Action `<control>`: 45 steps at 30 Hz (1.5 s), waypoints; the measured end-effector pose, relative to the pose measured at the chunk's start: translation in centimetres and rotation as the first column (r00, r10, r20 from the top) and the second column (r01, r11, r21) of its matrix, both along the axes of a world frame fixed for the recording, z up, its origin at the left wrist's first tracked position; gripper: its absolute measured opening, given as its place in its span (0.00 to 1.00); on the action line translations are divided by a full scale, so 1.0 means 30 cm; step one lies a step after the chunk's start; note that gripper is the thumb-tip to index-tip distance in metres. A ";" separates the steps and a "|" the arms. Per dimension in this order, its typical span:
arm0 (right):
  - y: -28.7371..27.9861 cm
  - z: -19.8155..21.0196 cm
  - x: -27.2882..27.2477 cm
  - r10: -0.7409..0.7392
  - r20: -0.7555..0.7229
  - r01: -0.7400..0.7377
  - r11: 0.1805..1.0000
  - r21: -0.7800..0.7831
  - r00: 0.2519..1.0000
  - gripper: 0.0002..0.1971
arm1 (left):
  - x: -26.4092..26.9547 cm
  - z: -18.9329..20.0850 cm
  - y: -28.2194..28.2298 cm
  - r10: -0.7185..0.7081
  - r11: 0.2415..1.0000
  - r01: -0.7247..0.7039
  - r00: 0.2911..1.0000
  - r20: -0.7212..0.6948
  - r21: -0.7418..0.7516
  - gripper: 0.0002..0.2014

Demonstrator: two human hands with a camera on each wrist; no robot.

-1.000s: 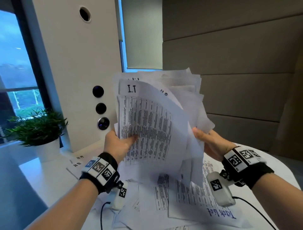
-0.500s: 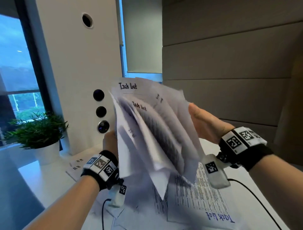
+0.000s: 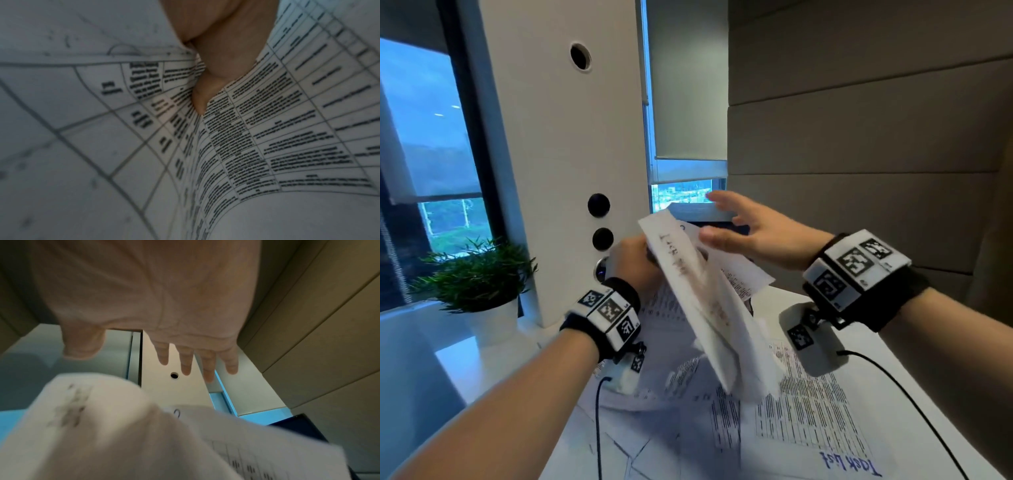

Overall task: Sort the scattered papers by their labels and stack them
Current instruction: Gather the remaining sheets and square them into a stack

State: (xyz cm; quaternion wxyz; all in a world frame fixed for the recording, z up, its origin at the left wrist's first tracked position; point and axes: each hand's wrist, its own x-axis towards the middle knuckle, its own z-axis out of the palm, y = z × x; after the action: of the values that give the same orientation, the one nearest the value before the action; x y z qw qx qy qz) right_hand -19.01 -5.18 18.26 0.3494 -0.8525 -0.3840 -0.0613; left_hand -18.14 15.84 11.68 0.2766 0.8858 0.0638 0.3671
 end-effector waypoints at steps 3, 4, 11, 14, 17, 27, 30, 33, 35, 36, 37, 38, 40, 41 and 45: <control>0.044 -0.026 0.000 0.005 -0.054 -0.012 0.993 -0.117 0.999 0.51 | -0.031 0.037 -0.032 0.041 0.998 -0.038 0.996 -0.078 0.049 0.10; 0.049 -0.028 -0.001 0.005 -0.088 -0.014 0.994 -0.108 0.996 0.51 | -0.046 0.054 -0.050 0.001 0.999 0.003 0.994 -0.108 0.033 0.12; 0.048 0.038 -0.030 -0.050 0.037 0.058 0.964 -0.259 0.998 0.24 | -0.045 0.059 -0.074 -0.118 0.986 0.129 0.987 -0.110 0.104 0.05; 0.025 0.037 -0.008 -0.153 0.202 0.234 0.848 -0.475 0.967 0.12 | -0.032 0.056 -0.059 -0.165 0.980 0.182 0.967 -0.192 0.076 0.09; -0.005 0.026 0.028 -0.248 0.337 0.399 0.756 -0.519 0.908 0.12 | -0.032 0.060 -0.071 -0.165 0.971 0.199 0.958 -0.235 0.131 0.06; -0.029 0.031 0.088 -0.284 0.635 0.608 0.701 -0.374 0.718 0.04 | -0.030 0.090 -0.064 -0.286 0.954 0.275 0.954 -0.091 -0.118 0.04; -0.059 0.057 0.106 -0.340 0.681 0.574 0.806 -0.145 0.649 0.03 | -0.042 0.120 -0.039 -0.364 0.901 0.361 0.931 0.033 -0.239 0.11; -0.081 0.025 0.145 -0.341 0.648 0.548 0.824 -0.143 0.681 0.03 | -0.046 0.107 -0.033 -0.415 0.886 0.395 0.909 -0.034 -0.242 0.12; -0.084 -0.016 0.172 -0.308 0.618 0.539 0.812 -0.226 0.723 0.02 | -0.031 0.079 -0.024 -0.393 0.913 0.358 0.901 -0.184 -0.197 0.10; -0.085 -0.035 0.184 -0.296 0.602 0.536 0.800 -0.267 0.742 0.02 | -0.017 0.062 -0.011 -0.380 0.922 0.345 0.893 -0.240 -0.176 0.09; -0.087 -0.050 0.197 -0.292 0.583 0.536 0.788 -0.303 0.758 0.03 | -0.005 0.048 0.005 -0.371 0.928 0.339 0.886 -0.279 -0.157 0.07; -0.089 -0.062 0.209 -0.295 0.562 0.537 0.775 -0.332 0.773 0.04 | 0.005 0.037 0.021 -0.362 0.932 0.337 0.882 -0.302 -0.134 0.05; -0.092 -0.083 0.231 -0.308 0.517 0.535 0.758 -0.374 0.798 0.08 | 0.019 0.017 0.051 -0.349 0.937 0.332 0.884 -0.312 -0.109 0.04; -0.091 -0.091 0.242 -0.314 0.496 0.529 0.755 -0.387 0.810 0.09 | 0.024 0.003 0.061 -0.343 0.939 0.323 0.889 -0.303 -0.114 0.02; -0.072 -0.122 0.267 -0.296 0.460 0.496 0.766 -0.409 0.837 0.06 | 0.044 -0.055 0.080 -0.401 0.899 0.341 0.894 -0.200 -0.275 0.03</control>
State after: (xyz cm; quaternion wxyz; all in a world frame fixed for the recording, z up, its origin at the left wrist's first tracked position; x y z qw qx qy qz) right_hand -11.01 -7.32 14.60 0.0094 -0.9490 -0.2519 -0.1895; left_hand -16.83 18.24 10.02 0.4334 0.8822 -0.0304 0.1817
